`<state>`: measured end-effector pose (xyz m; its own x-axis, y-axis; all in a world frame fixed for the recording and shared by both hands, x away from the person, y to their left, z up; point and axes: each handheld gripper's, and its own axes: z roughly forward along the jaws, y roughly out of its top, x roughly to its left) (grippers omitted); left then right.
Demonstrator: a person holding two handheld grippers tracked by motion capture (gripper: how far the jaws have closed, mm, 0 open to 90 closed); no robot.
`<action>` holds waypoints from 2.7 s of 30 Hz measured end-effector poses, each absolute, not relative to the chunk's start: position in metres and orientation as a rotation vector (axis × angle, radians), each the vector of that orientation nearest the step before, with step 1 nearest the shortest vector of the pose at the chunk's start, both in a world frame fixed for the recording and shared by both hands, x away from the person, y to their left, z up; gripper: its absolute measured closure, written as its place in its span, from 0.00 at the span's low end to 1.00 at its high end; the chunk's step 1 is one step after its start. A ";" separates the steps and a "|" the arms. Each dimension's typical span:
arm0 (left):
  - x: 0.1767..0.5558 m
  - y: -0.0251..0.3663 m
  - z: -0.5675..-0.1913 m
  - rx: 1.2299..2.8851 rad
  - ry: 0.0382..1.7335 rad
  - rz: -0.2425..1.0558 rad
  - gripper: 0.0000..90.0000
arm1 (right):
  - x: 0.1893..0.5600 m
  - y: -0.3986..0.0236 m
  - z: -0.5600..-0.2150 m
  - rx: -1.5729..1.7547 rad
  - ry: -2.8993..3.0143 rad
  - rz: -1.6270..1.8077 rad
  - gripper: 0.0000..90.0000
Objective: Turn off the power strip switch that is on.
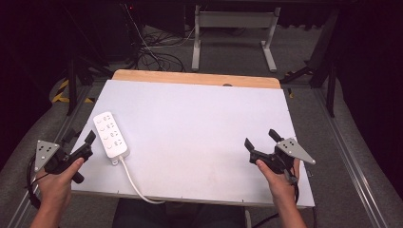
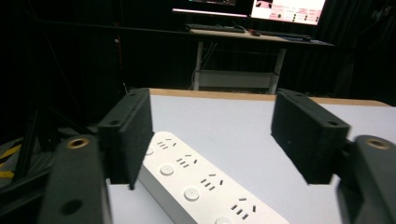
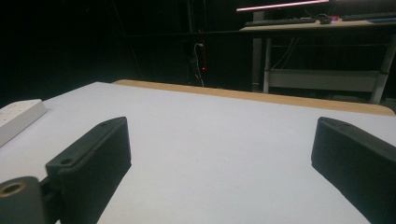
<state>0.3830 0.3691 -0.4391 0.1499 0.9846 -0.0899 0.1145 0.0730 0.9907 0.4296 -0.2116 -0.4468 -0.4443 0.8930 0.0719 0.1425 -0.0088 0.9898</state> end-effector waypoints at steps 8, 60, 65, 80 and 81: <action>0.384 0.369 -0.434 1.316 1.178 0.982 0.86 | 0.429 -0.211 -0.447 1.084 1.637 1.514 0.06; 0.447 0.353 -0.460 2.040 1.352 0.599 1.00 | 0.423 -0.209 -0.447 1.078 1.654 1.500 0.07; 0.446 0.353 -0.463 2.009 1.363 0.608 1.00 | 0.423 -0.208 -0.447 1.076 1.655 1.500 0.07; 0.445 0.354 -0.466 1.960 1.405 0.601 1.00 | 0.421 -0.209 -0.445 1.072 1.645 1.504 0.07; 0.445 0.354 -0.466 1.959 1.406 0.600 1.00 | 0.421 -0.209 -0.445 1.072 1.644 1.504 0.07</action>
<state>0.4454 0.3543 -0.4661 0.3219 0.9468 -0.0045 0.6520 -0.2183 0.7261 0.4209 -0.2089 -0.4447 -0.4492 0.8915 0.0584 0.1375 0.0044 0.9905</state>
